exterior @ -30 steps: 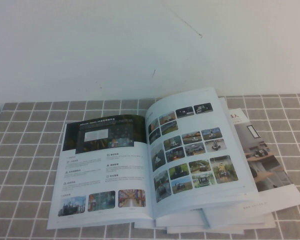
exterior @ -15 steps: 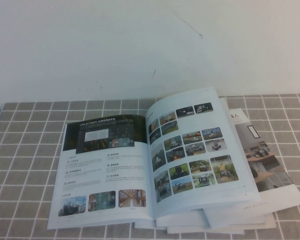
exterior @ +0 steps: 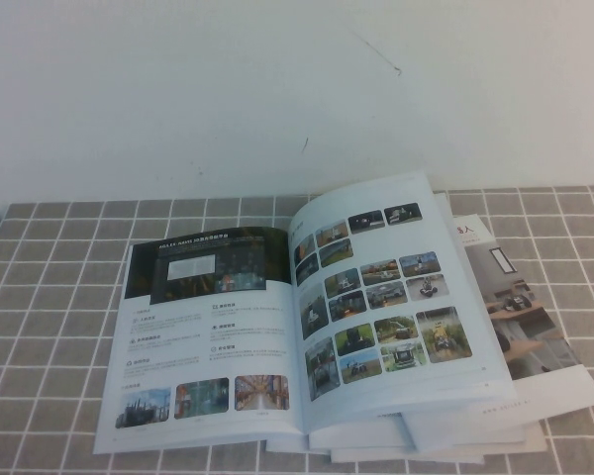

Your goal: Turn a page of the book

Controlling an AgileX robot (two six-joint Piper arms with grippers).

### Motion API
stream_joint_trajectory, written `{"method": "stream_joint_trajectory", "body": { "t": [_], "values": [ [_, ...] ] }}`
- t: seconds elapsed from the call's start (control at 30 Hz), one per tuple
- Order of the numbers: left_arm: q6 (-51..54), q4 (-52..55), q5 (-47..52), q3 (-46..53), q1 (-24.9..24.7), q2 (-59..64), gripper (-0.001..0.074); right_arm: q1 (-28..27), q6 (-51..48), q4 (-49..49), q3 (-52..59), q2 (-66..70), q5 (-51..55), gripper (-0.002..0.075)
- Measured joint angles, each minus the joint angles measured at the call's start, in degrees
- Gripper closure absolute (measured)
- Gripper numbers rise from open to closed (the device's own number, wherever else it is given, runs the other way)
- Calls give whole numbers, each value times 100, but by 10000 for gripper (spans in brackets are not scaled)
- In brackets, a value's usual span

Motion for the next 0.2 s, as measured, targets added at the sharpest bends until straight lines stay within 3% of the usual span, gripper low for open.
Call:
{"method": "stream_joint_trajectory", "body": {
  "t": [0.2],
  "values": [
    [24,0,0,0,0,0,737,0,-346,218,13,0,-20,729]
  ]
}}
